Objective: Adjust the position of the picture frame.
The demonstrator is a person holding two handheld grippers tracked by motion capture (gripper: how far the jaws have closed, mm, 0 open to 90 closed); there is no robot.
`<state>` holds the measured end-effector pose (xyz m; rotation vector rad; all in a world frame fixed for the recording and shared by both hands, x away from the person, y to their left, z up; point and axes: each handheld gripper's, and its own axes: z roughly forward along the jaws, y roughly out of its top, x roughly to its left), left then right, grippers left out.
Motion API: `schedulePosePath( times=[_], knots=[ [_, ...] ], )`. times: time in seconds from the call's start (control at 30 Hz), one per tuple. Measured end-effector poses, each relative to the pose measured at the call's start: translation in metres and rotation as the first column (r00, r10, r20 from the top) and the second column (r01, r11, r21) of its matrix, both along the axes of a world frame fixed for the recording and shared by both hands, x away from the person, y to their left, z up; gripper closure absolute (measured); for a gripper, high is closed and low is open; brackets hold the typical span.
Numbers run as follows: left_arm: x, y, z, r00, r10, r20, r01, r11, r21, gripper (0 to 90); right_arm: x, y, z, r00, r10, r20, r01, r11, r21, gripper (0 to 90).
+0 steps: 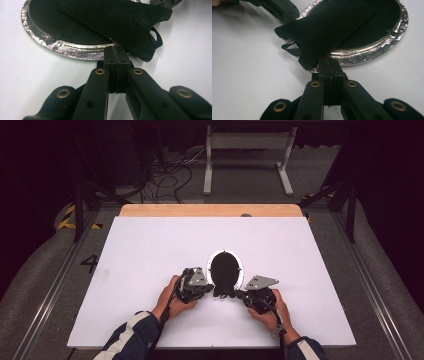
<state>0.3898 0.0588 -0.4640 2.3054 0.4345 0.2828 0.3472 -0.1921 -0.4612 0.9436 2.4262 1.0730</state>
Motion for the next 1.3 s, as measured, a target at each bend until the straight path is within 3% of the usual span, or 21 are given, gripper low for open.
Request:
schedulePosePath(
  times=[0.17,0.33,0.47,0.57,0.77,0.87,0.97,1.03,1.1,1.3],
  knots=[
    [-0.002,-0.001,0.001,0.9996,0.005,0.027,-0.005,0.9997,0.024,85.9,0.000,0.000,0.000,1.0000,0.004,0.005,-0.004,1.000,0.000,90.0],
    [-0.006,0.004,0.008,0.9994,-0.017,0.031,0.016,0.9997,0.017,85.6,0.000,0.000,0.001,0.9998,0.015,0.011,-0.015,1.000,-0.020,87.7],
    [-0.011,0.017,0.023,0.9941,-0.026,0.105,0.022,0.9992,0.032,82.8,-0.001,-0.004,0.007,0.9988,0.041,0.027,-0.041,0.999,-0.003,86.2],
    [-0.014,0.033,0.031,0.9925,-0.021,0.120,0.021,0.9998,-0.004,78.8,-0.004,-0.005,0.014,0.9973,0.053,0.050,-0.053,0.999,-0.004,84.3],
    [-0.027,0.058,0.035,0.9841,0.009,0.177,-0.008,1.0000,-0.006,64.1,-0.008,-0.003,0.020,0.9961,0.073,0.050,-0.074,0.997,0.001,80.8],
    [-0.040,0.078,0.032,0.9774,0.040,0.208,-0.043,0.9990,0.010,47.0,-0.014,0.000,0.022,0.9934,0.103,0.050,-0.102,0.994,-0.027,78.0],
    [-0.048,0.093,0.030,0.9765,0.061,0.207,-0.064,0.9979,0.010,38.5,-0.017,-0.001,0.022,0.9929,0.107,0.051,-0.106,0.994,-0.031,76.0],
    [-0.053,0.107,0.027,0.9818,0.089,0.168,-0.088,0.9960,-0.013,36.9,-0.020,-0.003,0.022,0.9936,0.101,0.050,-0.099,0.994,-0.040,75.2],
    [-0.059,0.117,0.024,0.9820,0.116,0.149,-0.113,0.9931,-0.029,31.1,-0.021,-0.006,0.020,0.9952,0.087,0.044,-0.085,0.995,-0.048,73.4],
    [-0.076,0.152,0.014,0.9778,0.185,0.098,-0.180,0.9818,-0.062,24.1,-0.024,-0.011,0.017,0.9972,0.073,0.014,-0.072,0.997,-0.041,72.4]
  ],
)
